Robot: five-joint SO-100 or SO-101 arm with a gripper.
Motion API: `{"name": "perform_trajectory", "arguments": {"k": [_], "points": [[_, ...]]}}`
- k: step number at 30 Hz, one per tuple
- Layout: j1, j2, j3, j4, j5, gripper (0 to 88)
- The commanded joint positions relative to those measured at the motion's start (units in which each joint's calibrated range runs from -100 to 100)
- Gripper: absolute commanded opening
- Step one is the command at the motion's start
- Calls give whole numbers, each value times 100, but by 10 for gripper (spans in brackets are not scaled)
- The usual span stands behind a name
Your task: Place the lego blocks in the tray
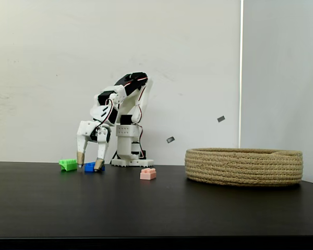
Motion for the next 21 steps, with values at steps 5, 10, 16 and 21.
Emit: {"name": "perform_trajectory", "arguments": {"k": [5,10,16,21], "points": [[-83,36,326,-353,-93,0],[-264,-85,-130,-261,-190,0],[-701,-196,-1854,1005,-342,0],[-1113,-325,-2958,1730,-503,0]]}}
